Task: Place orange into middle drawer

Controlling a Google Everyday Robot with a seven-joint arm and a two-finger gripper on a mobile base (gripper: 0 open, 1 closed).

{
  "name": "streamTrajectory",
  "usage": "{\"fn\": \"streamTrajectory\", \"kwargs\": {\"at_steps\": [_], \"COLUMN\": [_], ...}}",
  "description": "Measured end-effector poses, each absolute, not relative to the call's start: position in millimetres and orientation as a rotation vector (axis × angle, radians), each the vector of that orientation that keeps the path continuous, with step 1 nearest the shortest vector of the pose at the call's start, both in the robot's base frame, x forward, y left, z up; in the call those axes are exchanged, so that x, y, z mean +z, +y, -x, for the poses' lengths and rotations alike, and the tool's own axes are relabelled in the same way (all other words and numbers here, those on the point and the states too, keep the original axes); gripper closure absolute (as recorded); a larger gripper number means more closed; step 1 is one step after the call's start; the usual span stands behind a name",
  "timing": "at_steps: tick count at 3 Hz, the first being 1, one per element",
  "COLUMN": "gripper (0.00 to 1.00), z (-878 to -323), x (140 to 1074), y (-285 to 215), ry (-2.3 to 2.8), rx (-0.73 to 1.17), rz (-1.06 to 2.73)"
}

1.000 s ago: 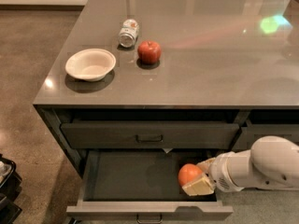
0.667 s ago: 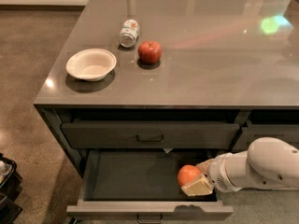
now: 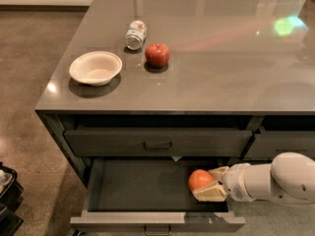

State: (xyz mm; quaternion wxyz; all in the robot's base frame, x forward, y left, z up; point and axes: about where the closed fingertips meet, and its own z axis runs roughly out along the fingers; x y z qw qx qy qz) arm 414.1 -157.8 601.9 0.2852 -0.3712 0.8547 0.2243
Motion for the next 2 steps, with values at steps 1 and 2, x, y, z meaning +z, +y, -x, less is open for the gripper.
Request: {"fn": "streamTrajectory", "kwargs": {"at_steps": [1, 2], "gripper": [1.00, 1.00], "z": [-432.9, -443.4], "x": [551.3, 504.3], "y": [-156.3, -155.5], "ry": [2.225, 2.239], "rx": [0.683, 0.719], "rz": [0.989, 0.987]}}
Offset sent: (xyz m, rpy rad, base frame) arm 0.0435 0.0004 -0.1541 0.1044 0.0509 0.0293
